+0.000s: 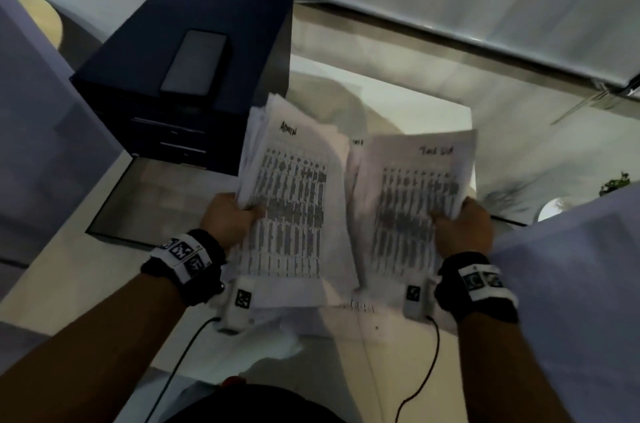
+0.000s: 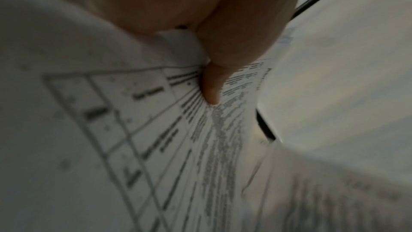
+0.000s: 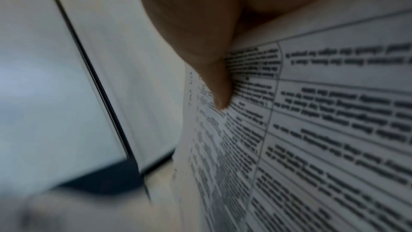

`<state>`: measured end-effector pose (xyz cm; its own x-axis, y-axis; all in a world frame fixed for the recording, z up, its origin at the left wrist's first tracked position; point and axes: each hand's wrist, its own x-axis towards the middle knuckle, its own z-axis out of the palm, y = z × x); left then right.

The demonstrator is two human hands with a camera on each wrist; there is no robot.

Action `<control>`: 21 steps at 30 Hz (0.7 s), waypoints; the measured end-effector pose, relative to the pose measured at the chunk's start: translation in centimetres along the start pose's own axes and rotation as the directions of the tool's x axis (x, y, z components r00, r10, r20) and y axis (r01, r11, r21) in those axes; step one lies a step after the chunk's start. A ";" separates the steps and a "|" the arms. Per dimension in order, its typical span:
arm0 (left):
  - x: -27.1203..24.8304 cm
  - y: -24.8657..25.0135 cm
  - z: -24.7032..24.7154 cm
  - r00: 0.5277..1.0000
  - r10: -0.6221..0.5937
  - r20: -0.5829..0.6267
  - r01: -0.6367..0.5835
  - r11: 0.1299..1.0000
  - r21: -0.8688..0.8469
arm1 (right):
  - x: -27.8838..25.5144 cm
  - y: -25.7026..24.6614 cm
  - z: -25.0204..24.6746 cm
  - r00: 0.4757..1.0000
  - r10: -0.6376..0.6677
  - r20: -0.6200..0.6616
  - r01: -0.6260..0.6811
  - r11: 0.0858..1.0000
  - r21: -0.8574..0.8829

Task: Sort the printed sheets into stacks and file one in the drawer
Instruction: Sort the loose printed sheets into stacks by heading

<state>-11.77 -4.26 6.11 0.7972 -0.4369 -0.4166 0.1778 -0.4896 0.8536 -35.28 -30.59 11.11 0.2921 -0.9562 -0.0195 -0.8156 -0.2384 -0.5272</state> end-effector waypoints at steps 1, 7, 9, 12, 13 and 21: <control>0.2 -0.9 1.0 0.999 -0.036 0.013 0.035 0.999 0.015 | 0.4 -0.8 -1.7 0.998 -0.028 -0.054 0.029 1.000 0.005; 0.7 -4.2 5.2 0.980 -0.197 0.032 0.186 0.960 0.209 | 0.9 -4.8 -8.7 0.971 -0.177 -0.158 0.200 0.969 0.147; 0.7 -4.8 5.5 0.972 -0.232 0.043 0.217 0.950 0.223 | 0.9 -4.5 -8.4 0.981 -0.171 -0.090 0.187 0.957 0.222; 0.9 -5.5 5.6 0.961 -0.259 0.095 0.233 0.947 0.222 | 1.5 -2.9 -5.2 0.990 -0.108 0.085 0.074 0.940 0.334; 0.8 -5.6 5.5 0.961 -0.256 0.107 0.232 0.952 0.200 | 1.7 -2.3 -3.5 0.985 -0.089 0.149 0.036 0.944 0.327; 1.2 -5.2 4.5 0.967 -0.251 0.037 0.246 0.964 0.102 | -0.5 1.1 10.3 0.874 0.215 0.436 -0.319 0.930 0.181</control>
<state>-14.37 -5.64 -0.26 0.7050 -0.3278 -0.6290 0.3090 -0.6563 0.6883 -31.16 -28.63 1.75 0.2978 -0.8130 -0.5004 -0.7617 0.1136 -0.6379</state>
